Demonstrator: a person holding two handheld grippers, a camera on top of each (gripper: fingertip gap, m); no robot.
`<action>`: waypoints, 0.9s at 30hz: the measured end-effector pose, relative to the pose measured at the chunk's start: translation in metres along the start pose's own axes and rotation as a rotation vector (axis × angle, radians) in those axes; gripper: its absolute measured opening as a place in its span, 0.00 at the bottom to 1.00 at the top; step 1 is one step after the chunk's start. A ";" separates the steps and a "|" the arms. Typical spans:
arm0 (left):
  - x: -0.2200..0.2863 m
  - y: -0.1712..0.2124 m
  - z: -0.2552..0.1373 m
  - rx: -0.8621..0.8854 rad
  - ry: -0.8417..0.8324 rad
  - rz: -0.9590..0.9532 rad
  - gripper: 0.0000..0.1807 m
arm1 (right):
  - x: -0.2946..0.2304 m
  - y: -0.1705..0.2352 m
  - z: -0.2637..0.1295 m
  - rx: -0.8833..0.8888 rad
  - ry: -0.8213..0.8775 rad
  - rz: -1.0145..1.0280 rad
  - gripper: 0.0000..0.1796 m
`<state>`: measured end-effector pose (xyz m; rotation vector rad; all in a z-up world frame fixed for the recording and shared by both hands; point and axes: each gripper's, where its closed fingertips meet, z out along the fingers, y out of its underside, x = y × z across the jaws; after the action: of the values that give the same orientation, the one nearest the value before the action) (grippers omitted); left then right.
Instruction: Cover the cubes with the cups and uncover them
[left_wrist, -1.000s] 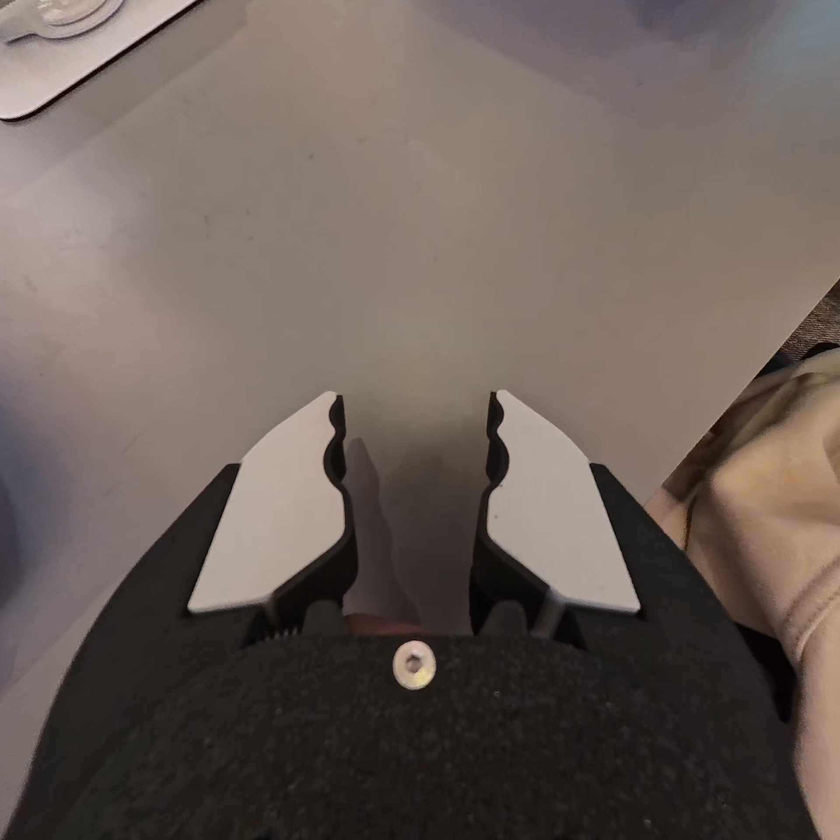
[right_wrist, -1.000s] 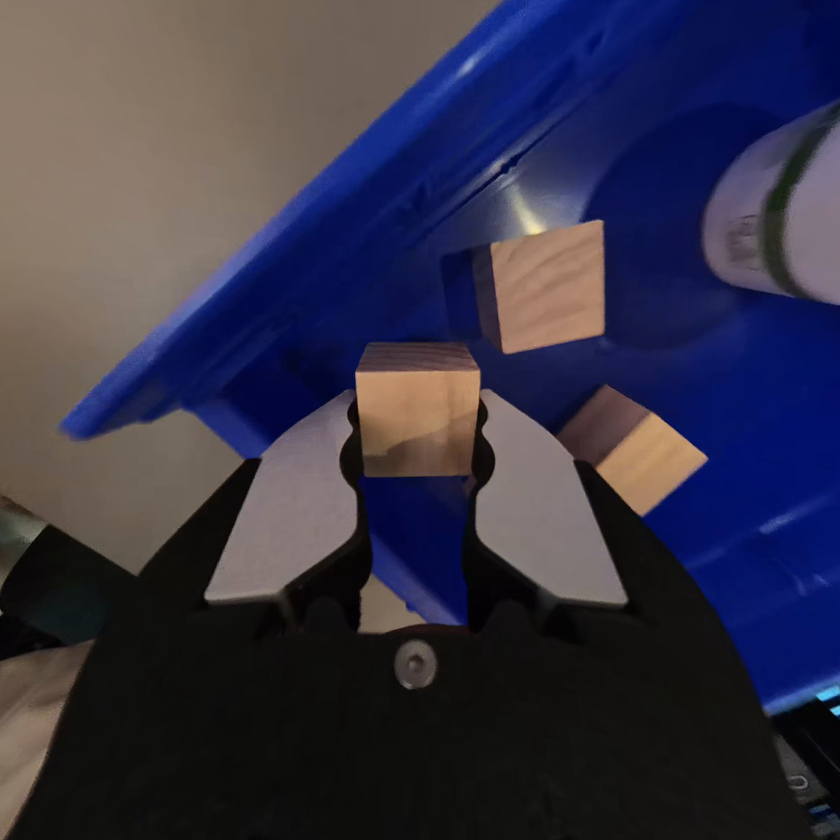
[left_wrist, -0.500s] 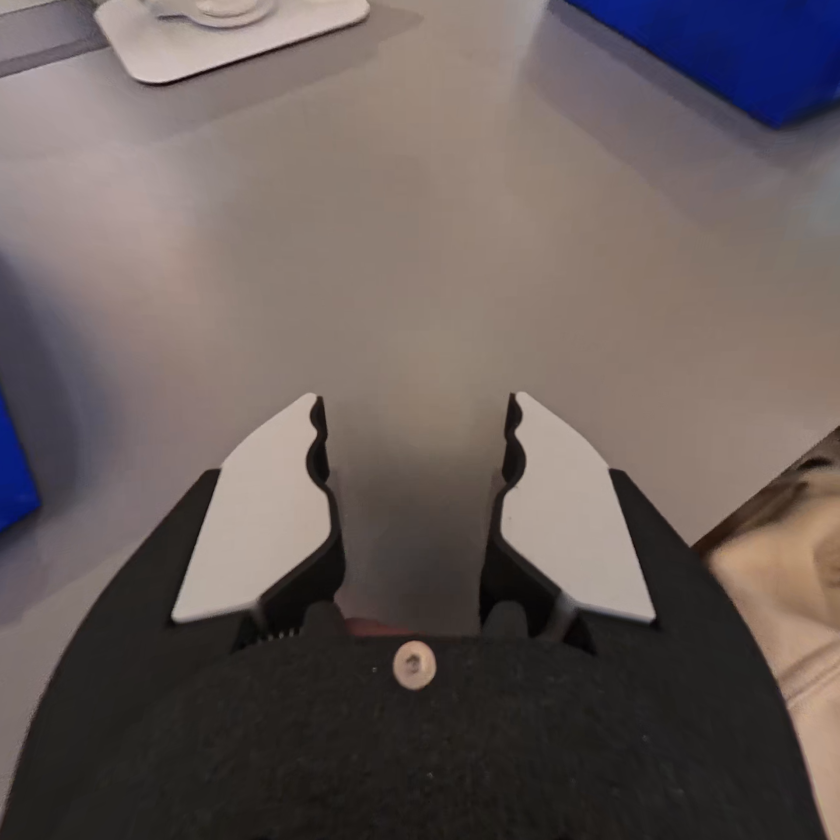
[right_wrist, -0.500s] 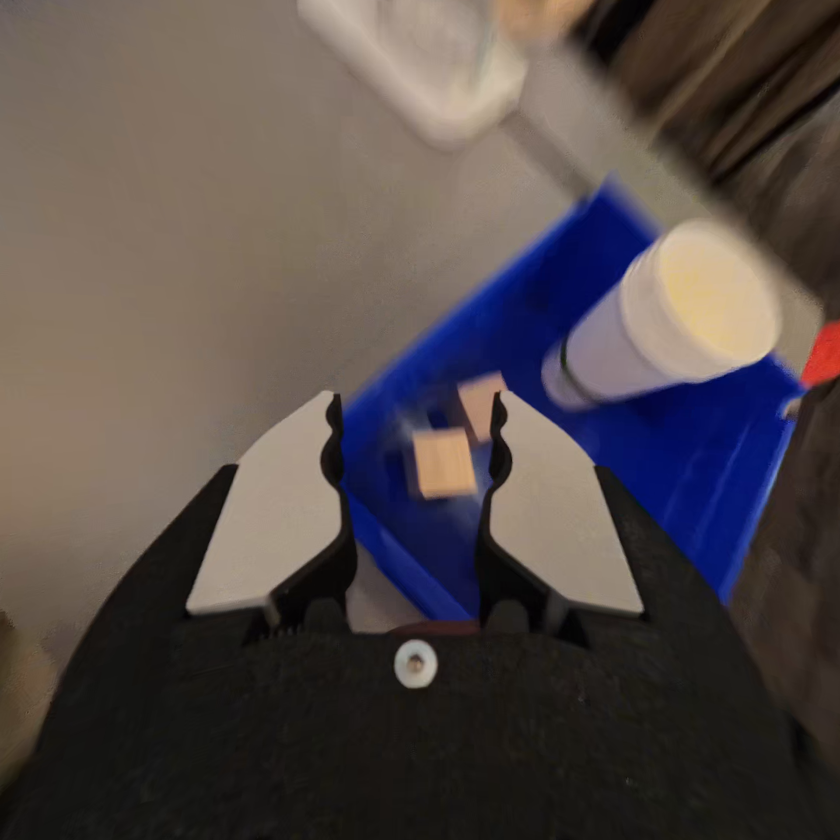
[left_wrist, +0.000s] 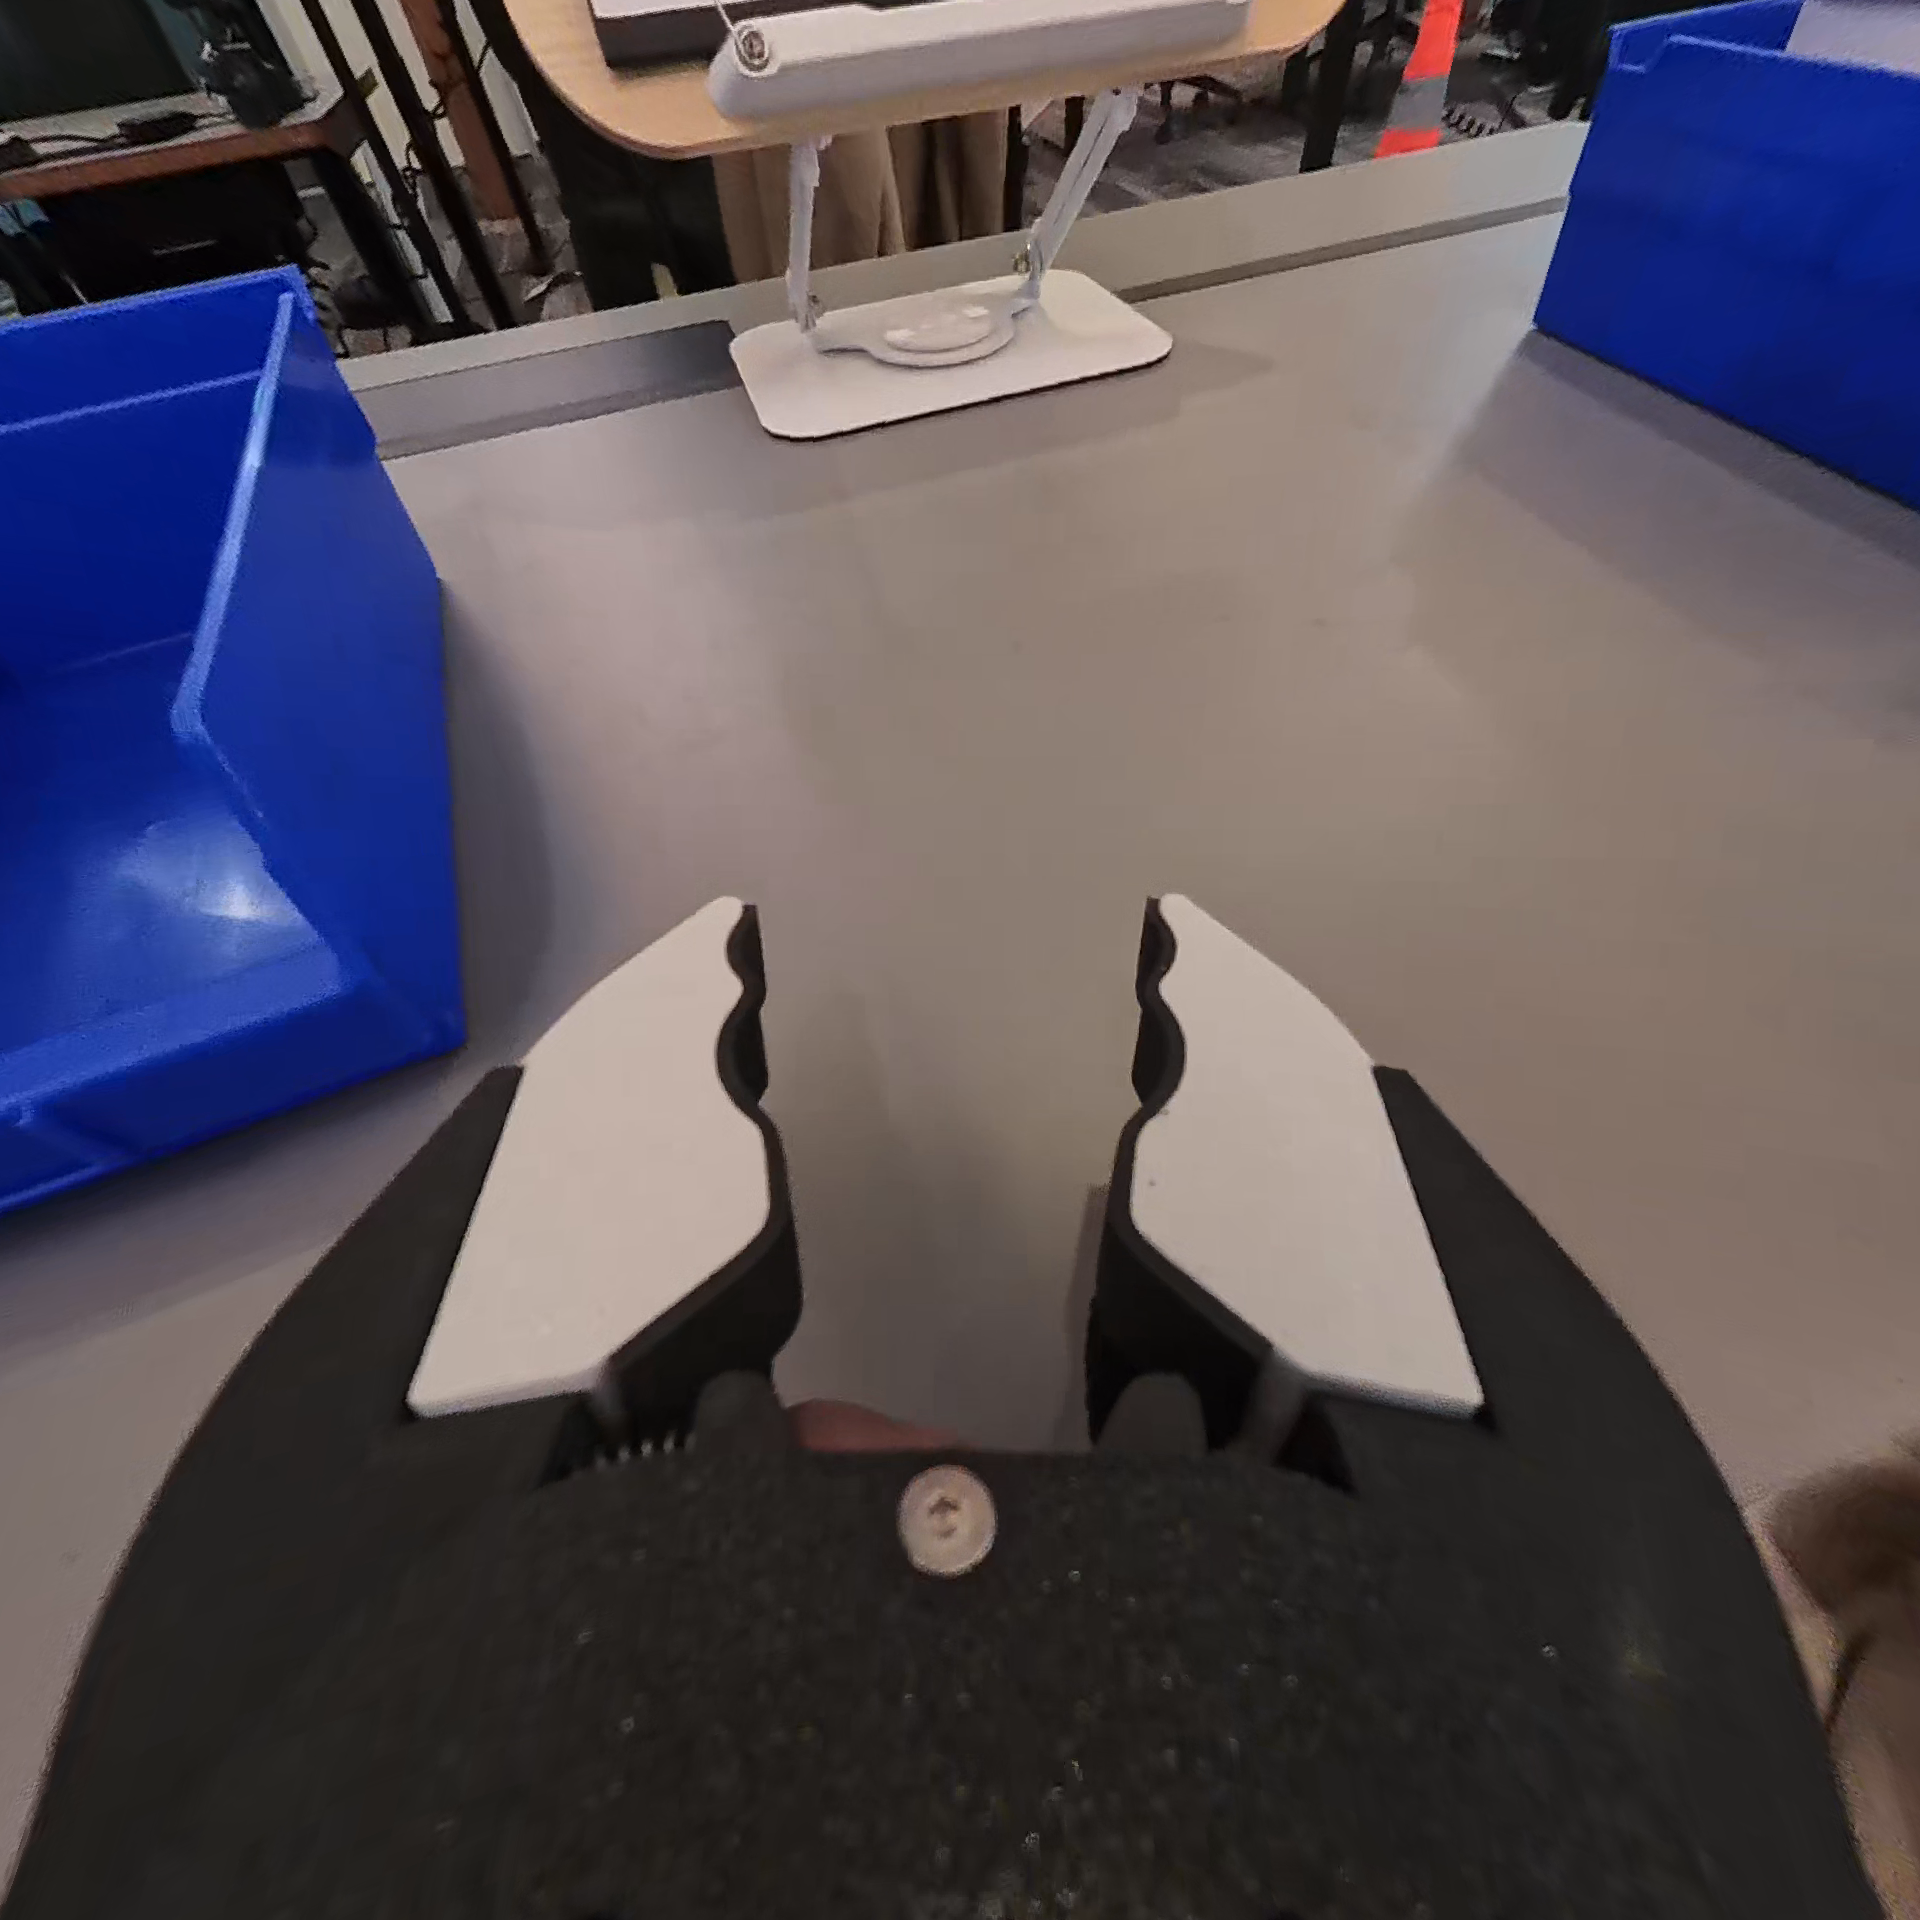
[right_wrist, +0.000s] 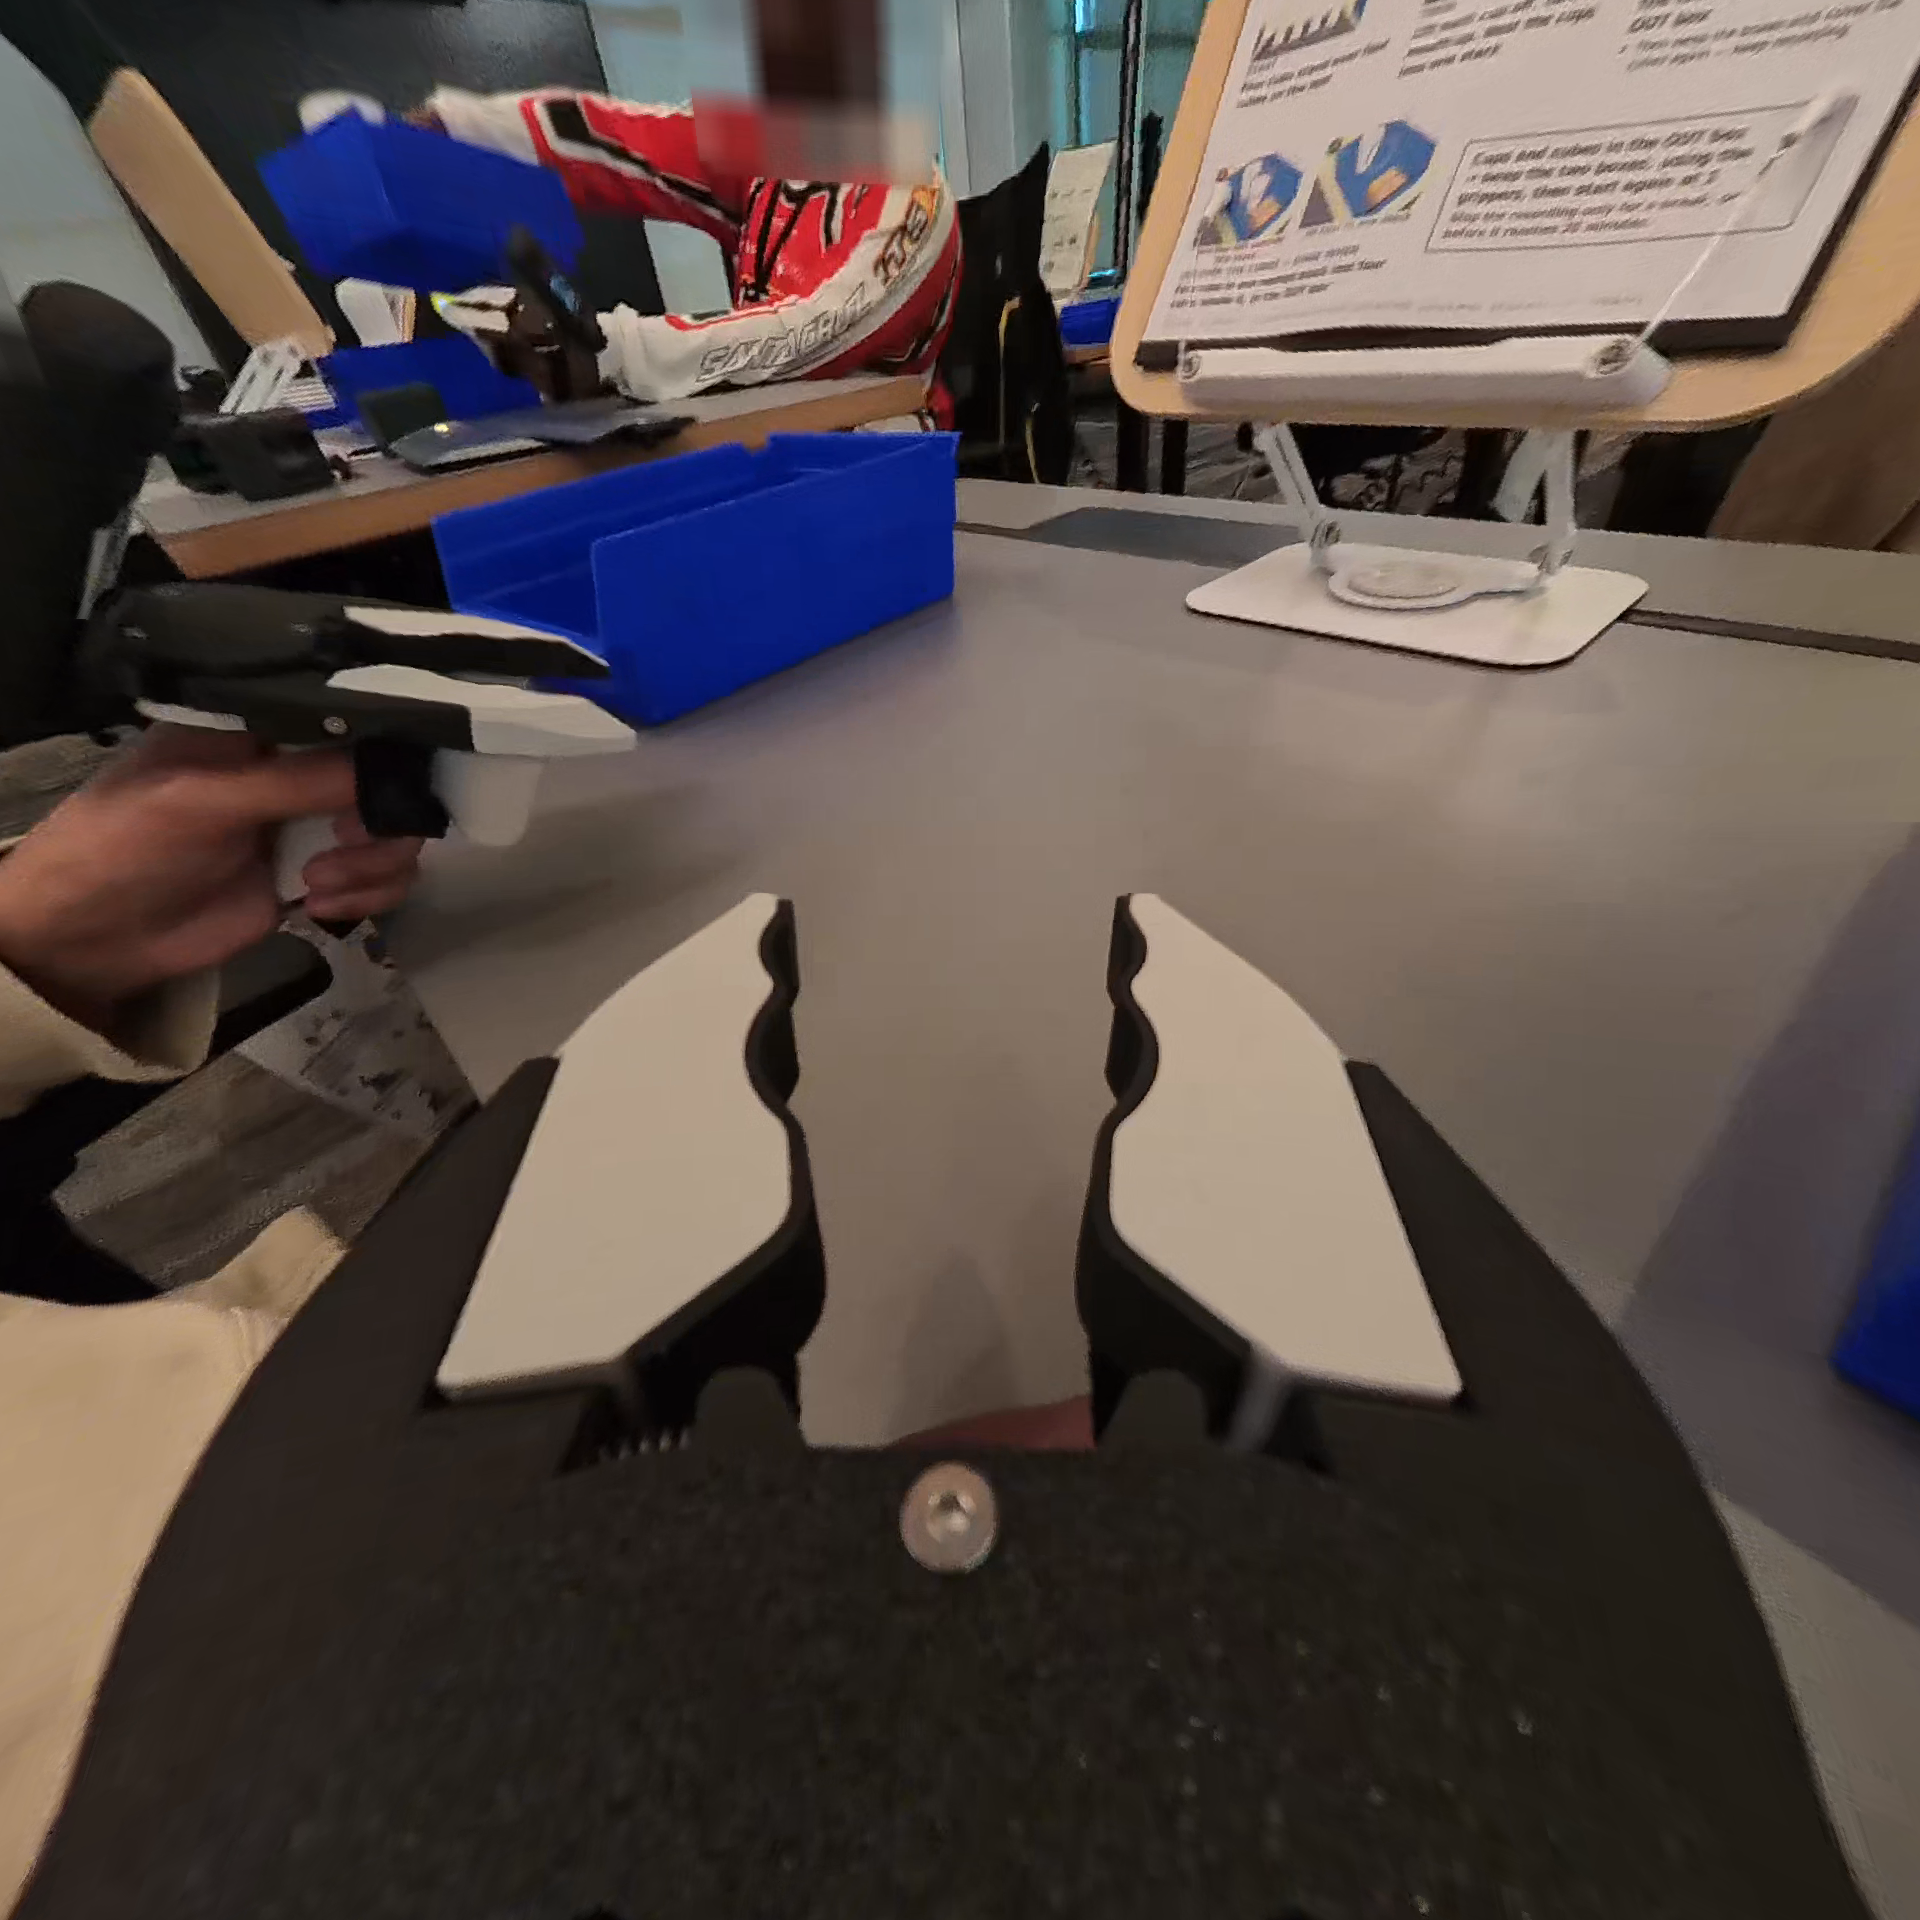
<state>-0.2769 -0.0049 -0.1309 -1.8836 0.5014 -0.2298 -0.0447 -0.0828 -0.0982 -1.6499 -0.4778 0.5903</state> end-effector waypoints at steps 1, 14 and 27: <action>-0.001 0.000 0.001 -0.004 0.004 -0.008 0.38 | 0.004 0.002 -0.001 -0.005 0.018 0.010 0.33; -0.004 0.016 0.006 -0.104 0.005 -0.034 0.38 | 0.118 0.005 -0.027 0.011 0.433 0.272 0.47; 0.009 0.026 0.013 -0.186 0.030 -0.023 0.39 | 0.044 -0.013 0.047 -0.085 0.055 0.262 0.42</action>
<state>-0.2702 -0.0054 -0.1608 -2.0704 0.5368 -0.2331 -0.0396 -0.0174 -0.0955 -1.8201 -0.2510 0.7232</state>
